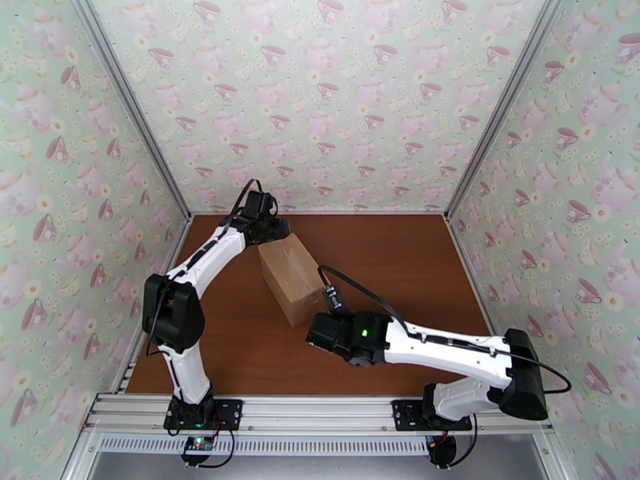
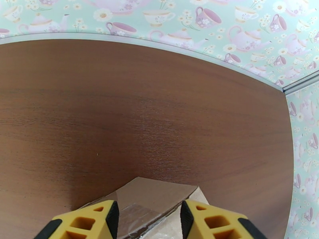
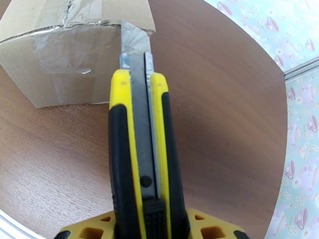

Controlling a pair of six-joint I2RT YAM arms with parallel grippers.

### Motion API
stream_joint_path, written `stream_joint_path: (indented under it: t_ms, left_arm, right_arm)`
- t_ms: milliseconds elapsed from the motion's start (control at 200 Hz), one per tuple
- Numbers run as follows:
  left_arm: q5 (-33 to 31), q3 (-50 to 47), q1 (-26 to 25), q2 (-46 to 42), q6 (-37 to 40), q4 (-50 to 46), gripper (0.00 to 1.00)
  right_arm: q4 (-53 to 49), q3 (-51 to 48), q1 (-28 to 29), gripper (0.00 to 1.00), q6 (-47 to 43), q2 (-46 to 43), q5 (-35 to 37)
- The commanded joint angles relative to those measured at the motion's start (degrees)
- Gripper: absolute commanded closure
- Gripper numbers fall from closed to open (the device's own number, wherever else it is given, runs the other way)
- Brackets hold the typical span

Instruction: Unpack the express box

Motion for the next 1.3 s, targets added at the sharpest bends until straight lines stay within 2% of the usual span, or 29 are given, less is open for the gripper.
stream_joint_path:
  t_ms: [0,711,1292]
  left_arm:
    - [0.1,-0.4,0.2,-1.8,0.4,0.3,0.53]
    - [0.0,-0.7,0.2,-1.9,0.6,0.1,0.53]
    - [0.1,-0.9,0.2,-2.1,0.5,0.1,0.53]
  right_arm:
    - [0.1,-0.3,0.5,1.0,-0.2,0.3,-0.2]
    - [1.4,0.5,0.7,1.0,-1.0,2.5,-1.6]
    - [0.3,1.6,-0.2,1.0,-0.8,1.7,0.3]
